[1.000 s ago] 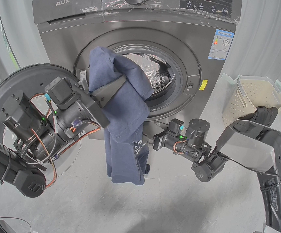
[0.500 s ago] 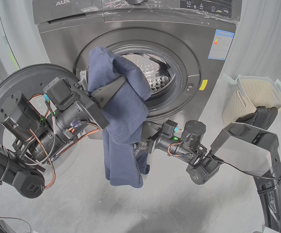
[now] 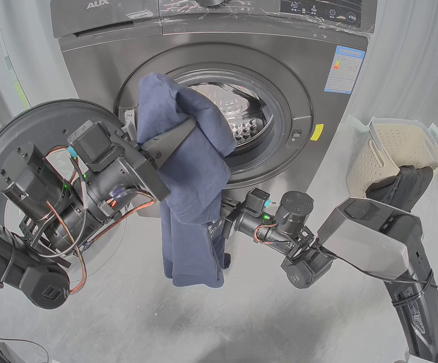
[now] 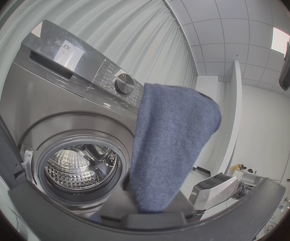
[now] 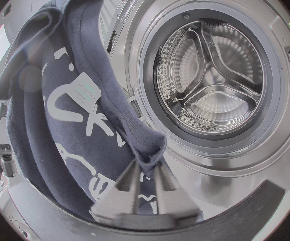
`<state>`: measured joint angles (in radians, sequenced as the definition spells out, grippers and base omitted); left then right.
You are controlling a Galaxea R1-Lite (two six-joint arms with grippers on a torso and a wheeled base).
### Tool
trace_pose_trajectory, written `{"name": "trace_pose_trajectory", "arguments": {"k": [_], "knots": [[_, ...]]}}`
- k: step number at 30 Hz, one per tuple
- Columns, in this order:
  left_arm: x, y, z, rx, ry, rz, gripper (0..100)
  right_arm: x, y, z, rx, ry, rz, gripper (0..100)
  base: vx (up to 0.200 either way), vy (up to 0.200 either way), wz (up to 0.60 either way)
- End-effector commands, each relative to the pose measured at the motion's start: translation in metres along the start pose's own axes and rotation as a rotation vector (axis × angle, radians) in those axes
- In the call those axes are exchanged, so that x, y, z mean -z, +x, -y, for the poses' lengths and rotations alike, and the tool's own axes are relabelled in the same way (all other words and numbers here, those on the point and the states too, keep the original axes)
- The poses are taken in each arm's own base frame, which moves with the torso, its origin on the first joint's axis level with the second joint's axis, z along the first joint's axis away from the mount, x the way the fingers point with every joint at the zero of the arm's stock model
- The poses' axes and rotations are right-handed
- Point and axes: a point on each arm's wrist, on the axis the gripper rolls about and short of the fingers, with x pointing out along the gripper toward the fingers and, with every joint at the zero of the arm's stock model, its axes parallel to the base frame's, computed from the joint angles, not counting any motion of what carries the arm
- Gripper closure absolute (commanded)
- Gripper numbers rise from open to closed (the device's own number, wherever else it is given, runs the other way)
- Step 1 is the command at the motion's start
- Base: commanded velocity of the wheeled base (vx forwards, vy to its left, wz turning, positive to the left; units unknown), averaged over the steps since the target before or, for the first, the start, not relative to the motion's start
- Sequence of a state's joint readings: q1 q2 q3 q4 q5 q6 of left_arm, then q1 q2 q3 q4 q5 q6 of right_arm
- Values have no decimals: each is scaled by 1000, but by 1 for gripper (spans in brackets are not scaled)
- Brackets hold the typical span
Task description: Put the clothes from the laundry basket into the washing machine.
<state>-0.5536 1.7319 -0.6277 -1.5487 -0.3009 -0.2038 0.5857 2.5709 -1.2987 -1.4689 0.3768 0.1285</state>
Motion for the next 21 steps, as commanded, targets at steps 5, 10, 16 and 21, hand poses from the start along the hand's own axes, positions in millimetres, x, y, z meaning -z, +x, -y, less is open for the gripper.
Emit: {"name": "trace_pose_trajectory", "arguments": {"k": [5, 10, 16, 21], "knots": [[1, -1, 0, -2, -1, -4, 100, -20, -13, -2, 11, -10, 16, 100, 0, 0, 0], [3, -4, -2, -10, -5, -15, 100, -48, -45, -11, 35, -31, -6, 100, 0, 0, 0], [2, -4, -1, -12, -4, -13, 100, -62, -68, -18, 59, -37, -43, 100, 0, 0, 0], [5, -8, -6, -44, 2, -25, 100, -89, -80, -22, 127, -60, -4, 100, 0, 0, 0]]}}
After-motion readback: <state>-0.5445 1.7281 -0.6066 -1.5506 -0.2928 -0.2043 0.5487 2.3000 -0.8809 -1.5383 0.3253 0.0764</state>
